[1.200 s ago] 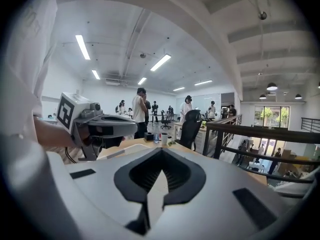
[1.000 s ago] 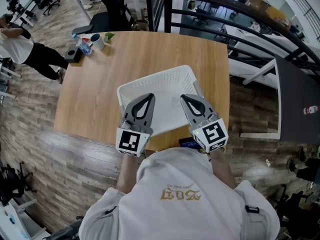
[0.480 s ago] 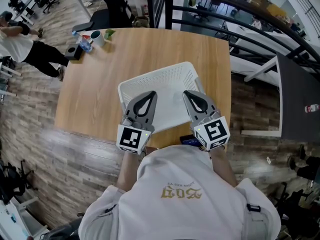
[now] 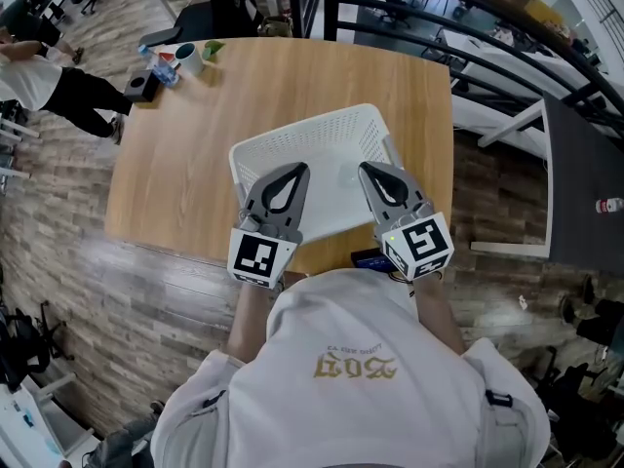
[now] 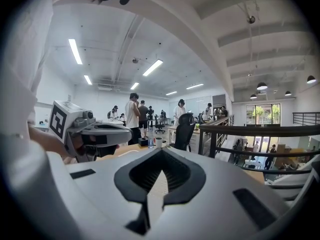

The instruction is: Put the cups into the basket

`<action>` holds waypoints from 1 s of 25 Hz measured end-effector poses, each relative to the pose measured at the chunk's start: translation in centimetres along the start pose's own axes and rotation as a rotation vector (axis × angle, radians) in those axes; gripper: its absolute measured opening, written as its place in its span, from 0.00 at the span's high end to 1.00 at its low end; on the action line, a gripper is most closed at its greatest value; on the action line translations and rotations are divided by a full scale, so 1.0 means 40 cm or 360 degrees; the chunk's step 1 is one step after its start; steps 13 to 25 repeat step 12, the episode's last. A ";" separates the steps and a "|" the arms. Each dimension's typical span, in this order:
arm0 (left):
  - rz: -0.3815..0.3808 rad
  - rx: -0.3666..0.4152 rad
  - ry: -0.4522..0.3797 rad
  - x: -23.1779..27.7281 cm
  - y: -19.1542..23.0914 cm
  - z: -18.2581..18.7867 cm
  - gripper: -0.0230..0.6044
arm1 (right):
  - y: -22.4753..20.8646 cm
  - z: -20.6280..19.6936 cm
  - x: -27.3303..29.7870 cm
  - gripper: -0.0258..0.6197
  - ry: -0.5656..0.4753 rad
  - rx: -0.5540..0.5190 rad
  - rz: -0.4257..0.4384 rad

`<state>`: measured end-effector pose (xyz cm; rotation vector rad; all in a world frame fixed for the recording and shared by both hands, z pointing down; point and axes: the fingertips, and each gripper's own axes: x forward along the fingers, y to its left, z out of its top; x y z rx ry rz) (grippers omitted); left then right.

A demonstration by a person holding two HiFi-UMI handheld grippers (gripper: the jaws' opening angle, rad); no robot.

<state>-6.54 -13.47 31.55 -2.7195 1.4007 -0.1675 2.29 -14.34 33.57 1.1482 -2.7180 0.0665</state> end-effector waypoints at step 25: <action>-0.0008 0.0008 0.0006 0.005 0.005 -0.007 0.95 | -0.010 -0.008 0.000 0.95 0.0013 0.0029 0.0005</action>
